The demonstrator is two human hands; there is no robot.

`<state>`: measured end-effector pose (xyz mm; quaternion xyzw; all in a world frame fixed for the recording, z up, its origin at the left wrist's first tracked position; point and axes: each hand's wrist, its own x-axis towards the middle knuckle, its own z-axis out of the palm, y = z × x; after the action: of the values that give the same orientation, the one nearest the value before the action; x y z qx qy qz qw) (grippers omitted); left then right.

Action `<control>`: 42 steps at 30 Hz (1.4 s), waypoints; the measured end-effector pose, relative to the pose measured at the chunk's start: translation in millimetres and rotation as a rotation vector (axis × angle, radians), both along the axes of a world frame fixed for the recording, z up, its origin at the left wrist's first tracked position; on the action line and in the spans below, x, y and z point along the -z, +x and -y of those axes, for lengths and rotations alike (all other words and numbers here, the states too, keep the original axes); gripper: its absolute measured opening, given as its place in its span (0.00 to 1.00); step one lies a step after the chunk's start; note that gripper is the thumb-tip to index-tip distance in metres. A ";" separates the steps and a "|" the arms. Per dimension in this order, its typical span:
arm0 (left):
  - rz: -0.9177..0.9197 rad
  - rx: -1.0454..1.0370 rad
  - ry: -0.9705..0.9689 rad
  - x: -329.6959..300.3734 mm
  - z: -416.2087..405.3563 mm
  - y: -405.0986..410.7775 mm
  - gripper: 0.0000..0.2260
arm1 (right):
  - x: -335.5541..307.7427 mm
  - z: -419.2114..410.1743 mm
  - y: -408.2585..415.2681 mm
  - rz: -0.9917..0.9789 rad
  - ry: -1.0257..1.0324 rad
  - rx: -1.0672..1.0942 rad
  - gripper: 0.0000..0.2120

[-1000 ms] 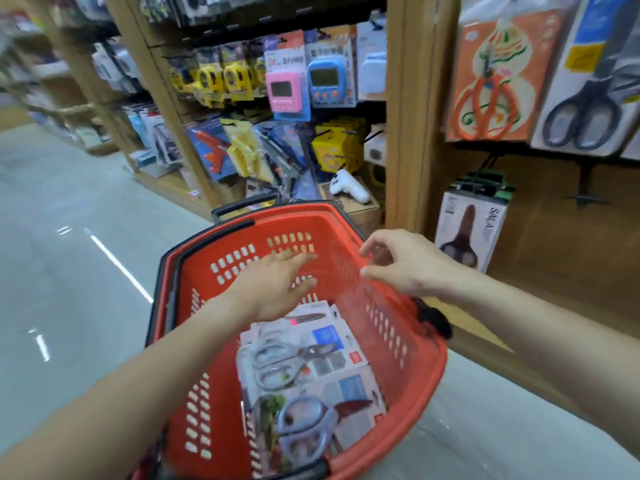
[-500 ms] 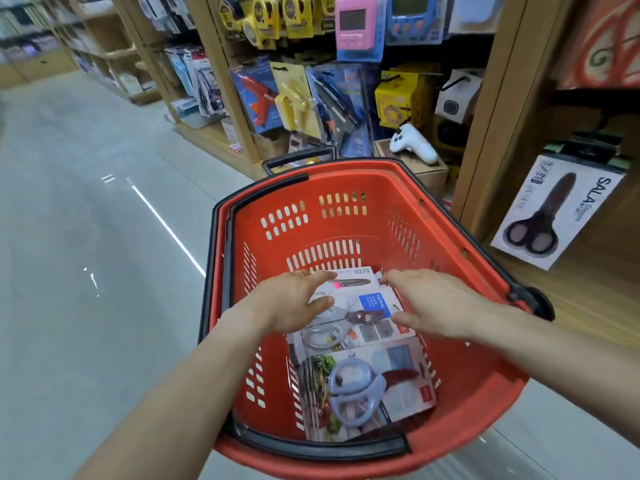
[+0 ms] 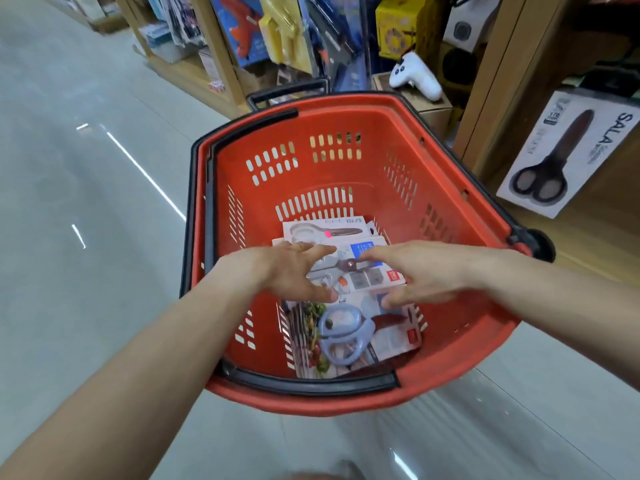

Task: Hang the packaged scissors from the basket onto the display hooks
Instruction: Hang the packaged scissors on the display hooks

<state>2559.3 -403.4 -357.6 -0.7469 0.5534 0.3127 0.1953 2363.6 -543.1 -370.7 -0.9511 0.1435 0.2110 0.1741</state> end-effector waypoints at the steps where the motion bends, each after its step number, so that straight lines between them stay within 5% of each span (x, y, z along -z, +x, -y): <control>1: -0.002 0.002 0.008 2.5 0.4 -0.8 0.43 | 0.4 -1.6 -0.2 -0.002 0.011 -0.014 0.40; 17: -0.020 0.130 0.171 34.6 12.1 -7.8 0.34 | 6.3 2.5 -2.5 -0.216 0.042 0.019 0.43; 26: -0.053 0.075 0.101 35.4 12.2 -25.5 0.44 | 8.5 -1.6 -1.6 -0.221 0.058 0.019 0.47; 30: -0.035 0.068 0.128 46.3 11.9 -37.5 0.40 | 10.1 -0.8 -1.3 -0.240 0.048 0.032 0.47; 42: -0.258 -0.204 0.065 14.0 20.8 -32.4 0.51 | 6.1 7.3 -0.1 -0.189 0.062 0.068 0.48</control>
<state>2526.9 -424.2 -371.6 -0.7461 0.4847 0.4421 0.1140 2363.5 -550.3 -376.8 -0.9157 0.1852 0.2981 0.1960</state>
